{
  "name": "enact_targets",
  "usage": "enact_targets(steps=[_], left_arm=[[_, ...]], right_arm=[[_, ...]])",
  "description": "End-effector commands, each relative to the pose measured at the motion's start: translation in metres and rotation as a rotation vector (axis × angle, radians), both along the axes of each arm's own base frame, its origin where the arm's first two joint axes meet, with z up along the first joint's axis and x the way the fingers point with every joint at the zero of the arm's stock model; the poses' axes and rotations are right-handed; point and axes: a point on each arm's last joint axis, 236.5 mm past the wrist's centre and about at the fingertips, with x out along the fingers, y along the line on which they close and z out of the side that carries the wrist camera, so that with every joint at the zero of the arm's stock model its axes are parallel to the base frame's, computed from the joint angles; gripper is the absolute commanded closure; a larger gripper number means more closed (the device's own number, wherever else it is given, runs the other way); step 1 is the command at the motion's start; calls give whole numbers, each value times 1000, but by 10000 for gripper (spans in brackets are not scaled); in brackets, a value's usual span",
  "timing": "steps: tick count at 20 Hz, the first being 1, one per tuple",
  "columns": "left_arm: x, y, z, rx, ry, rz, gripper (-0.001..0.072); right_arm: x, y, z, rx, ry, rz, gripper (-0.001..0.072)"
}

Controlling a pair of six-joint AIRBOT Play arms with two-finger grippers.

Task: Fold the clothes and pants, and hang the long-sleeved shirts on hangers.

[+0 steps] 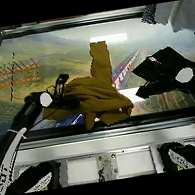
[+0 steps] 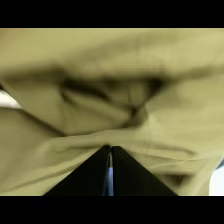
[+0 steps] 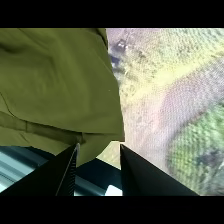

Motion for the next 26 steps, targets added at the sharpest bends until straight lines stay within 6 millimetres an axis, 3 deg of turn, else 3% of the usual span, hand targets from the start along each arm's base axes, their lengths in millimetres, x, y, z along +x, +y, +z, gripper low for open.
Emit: enact_targets(steps=[1,3,5,6,8,9,11,13,15,16,17,18,19,22,23,24,25,26], left_arm=[[61,5,104,-78,-249,61,698],[98,-5,198,-148,-507,63,698],[122,-30,281,-227,-728,38,698],[130,-51,311,-268,-798,12,698],[139,-104,338,-322,-869,-73,698],[143,-138,337,-346,-873,-122,697],[146,-207,312,-382,-837,-213,697],[136,-271,261,-395,-766,-296,696],[121,-309,201,-374,-688,-350,690],[116,-315,176,-346,-652,-368,418],[113,-313,161,-324,-616,-376,109],[113,-302,154,-293,-577,-378,37],[116,-281,150,-239,-539,-377,36],[122,-181,135,-96,-297,-238,36],[117,-151,130,-77,-220,-196,37],[109,-126,124,-83,-155,-162,37],[97,-107,118,-102,-101,-126,37],[85,-93,110,-116,-58,-91,37]], right_arm=[[1,-1,2,-6,-12,1,406],[8,-4,13,-13,-70,-16,406],[23,-12,34,-32,-185,-57,407],[31,-17,48,-37,-250,-100,408],[44,-32,81,-51,-382,-197,410],[48,-41,99,-59,-446,-244,414],[51,-59,128,-90,-555,-320,414],[46,-73,149,-117,-621,-371,414],[42,-82,158,-150,-649,-395,414],[41,-84,159,-159,-654,-396,414],[40,-84,158,-162,-652,-395,414],[39,-84,157,-162,-648,-394,413],[38,-84,156,-161,-640,-393,411],[30,-81,133,-177,-542,-370,400],[25,-78,118,-182,-479,-349,290],[20,-73,99,-171,-391,-333,82],[17,-65,78,-155,-301,-316,6],[14,-56,58,-141,-222,-274,6]])
